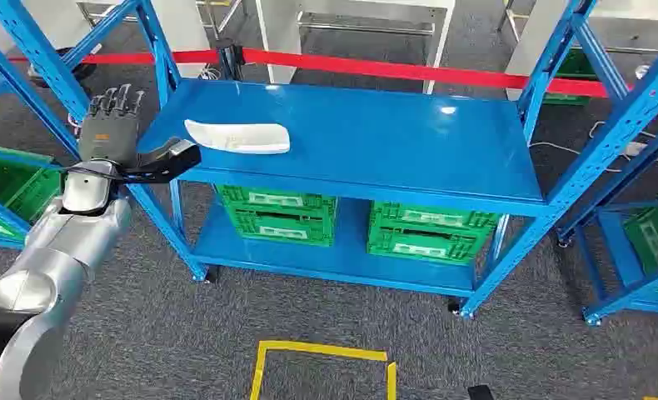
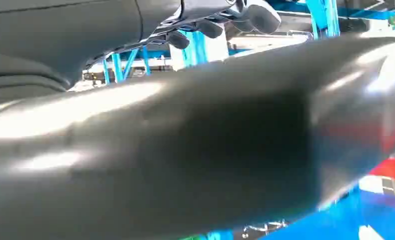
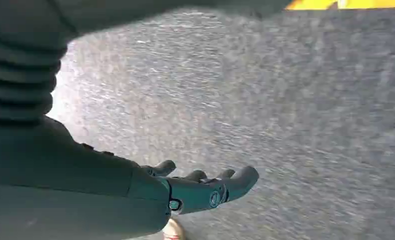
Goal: Take the parts from the cabinet and place them on the table.
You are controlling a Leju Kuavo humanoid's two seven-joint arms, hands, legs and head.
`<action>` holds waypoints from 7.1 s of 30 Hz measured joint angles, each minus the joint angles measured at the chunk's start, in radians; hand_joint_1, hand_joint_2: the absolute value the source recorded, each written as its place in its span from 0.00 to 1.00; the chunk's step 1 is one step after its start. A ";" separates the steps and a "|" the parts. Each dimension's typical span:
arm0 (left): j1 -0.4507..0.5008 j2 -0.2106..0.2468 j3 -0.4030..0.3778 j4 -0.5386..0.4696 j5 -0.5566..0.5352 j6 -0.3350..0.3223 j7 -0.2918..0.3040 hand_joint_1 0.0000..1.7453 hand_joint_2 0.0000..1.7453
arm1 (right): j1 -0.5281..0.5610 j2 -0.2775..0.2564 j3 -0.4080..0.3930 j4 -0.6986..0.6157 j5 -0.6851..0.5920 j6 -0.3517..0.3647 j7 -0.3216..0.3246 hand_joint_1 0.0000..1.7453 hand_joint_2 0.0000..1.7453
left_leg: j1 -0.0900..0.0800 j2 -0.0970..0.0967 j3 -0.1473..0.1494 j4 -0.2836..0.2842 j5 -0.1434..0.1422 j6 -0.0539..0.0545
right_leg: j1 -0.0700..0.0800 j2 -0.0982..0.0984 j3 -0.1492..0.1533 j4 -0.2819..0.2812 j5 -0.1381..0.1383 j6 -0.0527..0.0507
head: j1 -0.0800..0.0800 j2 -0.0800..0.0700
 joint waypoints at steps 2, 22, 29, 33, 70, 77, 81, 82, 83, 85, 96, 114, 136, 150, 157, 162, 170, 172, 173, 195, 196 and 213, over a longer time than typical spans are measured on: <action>0.003 -0.003 0.000 0.006 0.005 0.000 -0.005 0.00 0.00 | 0.004 0.000 -0.002 0.005 -0.001 0.001 0.000 0.00 0.00 | -0.004 -0.008 0.022 0.020 -0.033 -0.012 | 0.002 -0.011 -0.008 -0.079 0.166 -0.011 | -0.002 0.000; 0.021 -0.036 0.001 -0.020 0.128 -0.046 -0.352 0.00 0.00 | -0.018 -0.015 -0.034 0.005 0.029 0.007 0.000 0.00 0.00 | 0.036 0.024 -0.139 0.060 0.083 -0.054 | 0.014 -0.005 0.130 -0.071 0.049 -0.070 | -0.006 0.000; 0.022 -0.055 0.000 -0.018 0.127 -0.063 -0.355 0.00 0.00 | -0.019 -0.017 -0.044 0.005 0.029 0.007 -0.002 0.00 0.00 | 0.031 0.017 -0.139 0.060 0.073 -0.036 | 0.013 -0.009 0.144 -0.092 0.048 -0.063 | -0.006 0.000; 0.027 -0.059 -0.006 -0.014 0.124 -0.074 -0.313 0.00 0.00 | -0.020 -0.016 -0.046 0.005 0.048 0.010 -0.003 0.00 0.00 | 0.020 0.017 -0.140 0.067 0.061 -0.018 | 0.000 -0.011 0.151 -0.104 0.047 0.001 | -0.007 0.000; 0.068 -0.088 -0.031 -0.008 0.106 -0.073 -0.309 0.00 0.00 | -0.030 -0.012 -0.058 0.005 0.050 0.019 0.002 0.00 0.00 | 0.015 0.017 -0.175 0.080 0.082 -0.037 | 0.007 0.000 0.153 -0.060 -0.003 -0.033 | -0.005 0.000; 0.082 -0.085 -0.032 0.004 0.135 -0.255 -0.427 0.00 0.00 | -0.024 -0.015 -0.074 0.005 0.063 0.019 -0.005 0.00 0.00 | 0.015 0.017 -0.173 0.080 0.079 -0.033 | 0.007 0.000 0.157 -0.068 -0.001 -0.028 | -0.006 0.000; 0.095 -0.080 -0.032 0.009 0.150 -0.275 -0.465 0.00 0.00 | -0.019 -0.015 -0.078 0.005 0.063 0.019 -0.005 0.00 0.00 | 0.015 0.017 -0.172 0.080 0.080 -0.031 | 0.007 0.000 0.157 -0.068 0.000 -0.026 | -0.006 0.000; 0.098 -0.078 -0.032 0.009 0.160 -0.280 -0.481 0.00 0.00 | -0.018 -0.015 -0.079 0.005 0.063 0.019 -0.005 0.00 0.00 | 0.015 0.017 -0.171 0.080 0.080 -0.031 | 0.007 0.000 0.159 -0.068 0.001 -0.025 | -0.006 0.000; 0.103 -0.076 -0.032 0.008 0.169 -0.284 -0.498 0.00 0.00 | -0.017 -0.015 -0.082 0.005 0.063 0.019 -0.005 0.00 0.00 | 0.015 0.018 -0.170 0.080 0.080 -0.031 | 0.007 0.000 0.159 -0.068 0.001 -0.025 | -0.006 0.000; 0.113 -0.067 -0.032 0.007 0.185 -0.298 -0.533 0.00 0.00 | -0.014 -0.015 -0.085 0.005 0.063 0.019 -0.005 0.00 0.00 | 0.015 0.018 -0.169 0.080 0.080 -0.031 | 0.007 0.000 0.161 -0.068 0.001 -0.025 | -0.006 0.000; 0.202 -0.019 -0.074 -0.036 0.211 -0.167 -0.571 0.00 1.00 | -0.013 -0.015 -0.099 0.005 0.068 0.019 -0.005 0.00 0.00 | 0.015 0.018 -0.166 0.079 0.080 -0.032 | 0.008 0.000 0.162 -0.068 -0.001 -0.025 | -0.006 0.000; 0.250 -0.127 -0.158 -0.024 0.139 0.169 -0.361 0.00 1.00 | -0.014 -0.013 -0.119 0.005 0.083 0.009 -0.010 0.00 0.00 | 0.015 0.017 -0.165 0.079 0.080 -0.032 | 0.007 0.000 0.163 -0.068 -0.001 -0.024 | -0.006 0.000; 0.192 -0.206 -0.158 0.032 0.126 0.009 -0.167 0.00 1.00 | -0.018 -0.012 -0.119 0.005 0.111 0.025 -0.002 0.00 0.00 | 0.015 0.017 -0.165 0.079 0.080 -0.032 | 0.007 0.000 0.164 -0.068 -0.002 -0.024 | -0.006 0.000; 0.147 -0.235 -0.158 0.058 0.124 -0.031 -0.114 0.00 1.00 | -0.018 -0.005 -0.123 0.005 0.113 0.023 0.000 0.00 0.00 | 0.015 0.017 -0.165 0.079 0.080 -0.032 | 0.007 0.000 0.164 -0.068 -0.002 -0.024 | -0.006 0.000; 0.142 -0.240 -0.158 0.074 0.113 -0.073 -0.086 0.00 1.00 | -0.018 -0.005 -0.123 0.005 0.119 0.025 0.010 0.00 0.00 | 0.015 0.017 -0.165 0.079 0.080 -0.032 | 0.007 0.000 0.164 -0.068 -0.002 -0.024 | -0.006 0.000; 0.142 -0.241 -0.158 0.077 0.110 -0.073 -0.086 0.00 1.00 | -0.017 -0.004 -0.123 0.005 0.119 0.025 0.011 0.00 0.00 | 0.015 0.017 -0.165 0.079 0.080 -0.032 | 0.007 0.000 0.164 -0.068 -0.002 -0.024 | -0.006 0.000; 0.142 -0.243 -0.158 0.082 0.108 -0.084 -0.082 0.00 1.00 | -0.017 -0.003 -0.124 0.005 0.119 0.024 0.010 0.00 0.00 | 0.015 0.017 -0.165 0.079 0.080 -0.032 | 0.007 0.000 0.164 -0.068 -0.002 -0.024 | -0.006 0.000; 0.142 -0.243 -0.158 0.085 0.105 -0.108 -0.077 0.00 1.00 | -0.017 -0.003 -0.124 0.005 0.118 0.024 0.011 0.00 0.00 | 0.015 0.017 -0.165 0.079 0.080 -0.032 | 0.007 0.000 0.164 -0.068 -0.002 -0.024 | -0.006 0.000; 0.142 -0.244 -0.158 0.086 0.103 -0.119 -0.074 0.00 1.00 | -0.017 -0.003 -0.124 0.005 0.116 0.024 0.011 0.00 0.00 | 0.015 0.017 -0.165 0.079 0.080 -0.032 | 0.007 0.000 0.164 -0.068 -0.002 -0.024 | -0.006 0.000; 0.195 -0.232 -0.158 0.102 0.115 -0.146 -0.049 1.00 1.00 | -0.015 0.001 -0.125 0.005 0.124 0.027 0.006 0.00 0.00 | 0.015 0.017 -0.165 0.079 0.080 -0.032 | 0.007 0.000 0.165 -0.068 -0.002 -0.024 | -0.006 0.000; 0.194 -0.232 -0.157 0.101 0.116 -0.138 -0.053 1.00 1.00 | -0.015 0.001 -0.125 0.005 0.126 0.028 0.005 0.00 0.00 | 0.015 0.017 -0.164 0.079 0.080 -0.032 | 0.007 -0.001 0.165 -0.068 -0.002 -0.024 | -0.006 0.000; 0.194 -0.222 -0.152 0.099 0.106 -0.087 -0.093 1.00 1.00 | -0.015 0.002 -0.126 0.005 0.138 0.028 -0.003 0.00 0.00 | 0.015 0.017 -0.158 0.078 0.079 -0.031 | 0.007 -0.001 0.171 -0.068 -0.002 -0.023 | -0.006 0.000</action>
